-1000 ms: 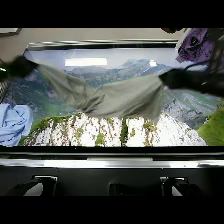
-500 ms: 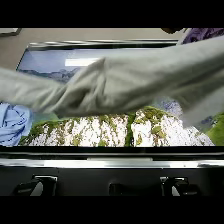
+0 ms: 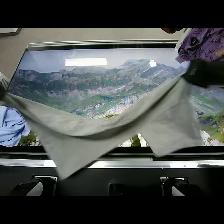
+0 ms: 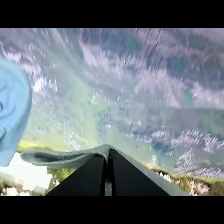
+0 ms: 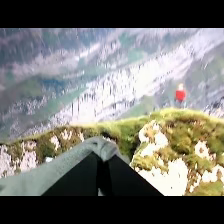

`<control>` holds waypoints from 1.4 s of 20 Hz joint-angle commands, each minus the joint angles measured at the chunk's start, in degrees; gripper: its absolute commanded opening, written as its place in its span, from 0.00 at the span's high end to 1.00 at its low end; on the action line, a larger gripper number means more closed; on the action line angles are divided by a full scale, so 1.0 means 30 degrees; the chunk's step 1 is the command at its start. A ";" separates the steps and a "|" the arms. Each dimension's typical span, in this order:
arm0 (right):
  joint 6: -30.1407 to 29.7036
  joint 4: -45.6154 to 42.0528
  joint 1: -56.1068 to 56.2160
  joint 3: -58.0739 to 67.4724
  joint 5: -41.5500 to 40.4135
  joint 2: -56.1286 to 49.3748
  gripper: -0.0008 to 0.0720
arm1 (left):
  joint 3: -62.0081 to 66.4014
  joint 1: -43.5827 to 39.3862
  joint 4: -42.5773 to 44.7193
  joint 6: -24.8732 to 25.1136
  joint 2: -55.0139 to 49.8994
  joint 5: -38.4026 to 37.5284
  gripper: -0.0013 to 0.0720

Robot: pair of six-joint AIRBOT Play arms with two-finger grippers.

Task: Fold the clothes and pants, and hang the long-sleeved shirts on hangers.

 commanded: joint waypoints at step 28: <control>-0.0321 0.1370 0.0007 -0.1690 -0.2528 -0.9063 0.94 | -1.5628 -0.1800 -1.4600 0.4357 -0.2645 0.5450 0.25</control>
